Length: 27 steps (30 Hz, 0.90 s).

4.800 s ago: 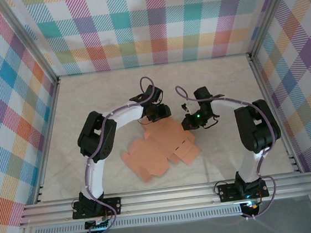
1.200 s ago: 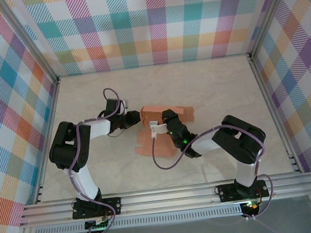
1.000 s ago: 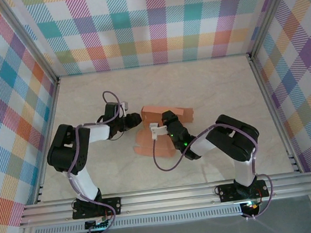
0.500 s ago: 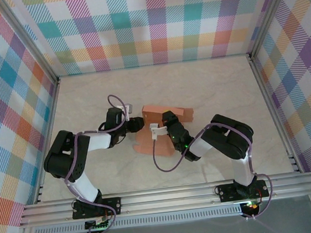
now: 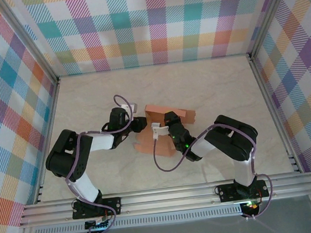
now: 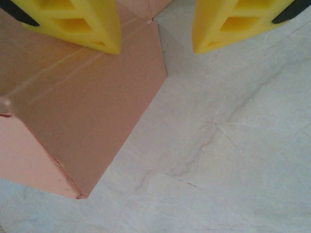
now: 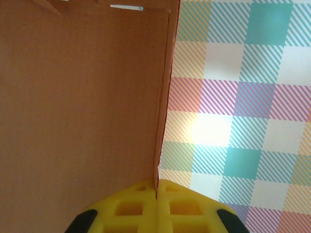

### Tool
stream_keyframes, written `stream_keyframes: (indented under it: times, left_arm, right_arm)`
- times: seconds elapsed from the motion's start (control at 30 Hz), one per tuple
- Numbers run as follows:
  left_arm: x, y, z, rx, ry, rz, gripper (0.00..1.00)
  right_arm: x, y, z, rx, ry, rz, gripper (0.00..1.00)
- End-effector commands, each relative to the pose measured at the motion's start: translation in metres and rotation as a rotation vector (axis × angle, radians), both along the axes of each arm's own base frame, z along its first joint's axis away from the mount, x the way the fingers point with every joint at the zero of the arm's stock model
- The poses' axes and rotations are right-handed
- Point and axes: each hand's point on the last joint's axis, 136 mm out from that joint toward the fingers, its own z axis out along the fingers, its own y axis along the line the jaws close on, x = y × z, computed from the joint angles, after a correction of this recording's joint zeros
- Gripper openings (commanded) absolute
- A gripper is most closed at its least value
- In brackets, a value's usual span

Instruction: Fold the paper box

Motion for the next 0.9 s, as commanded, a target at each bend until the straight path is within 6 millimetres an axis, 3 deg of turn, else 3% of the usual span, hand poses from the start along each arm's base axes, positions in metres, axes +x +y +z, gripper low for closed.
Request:
stream_keyframes:
  times: [0.0,0.33,0.87]
  left_arm:
    - [0.0,-0.015,0.01,-0.003,-0.079,-0.064,0.43]
    - [-0.007,-0.018,0.013,-0.001,-0.105,-0.093,0.44]
    - [-0.018,-0.02,0.012,-0.011,-0.113,-0.127,0.46]
  right_arm:
    - [-0.008,0.011,-0.003,0.019,0.027,0.041,0.0]
    - [-0.014,0.008,-0.018,0.066,0.178,0.018,0.0]
    - [-0.009,0.002,-0.021,0.075,0.181,-0.006,0.0]
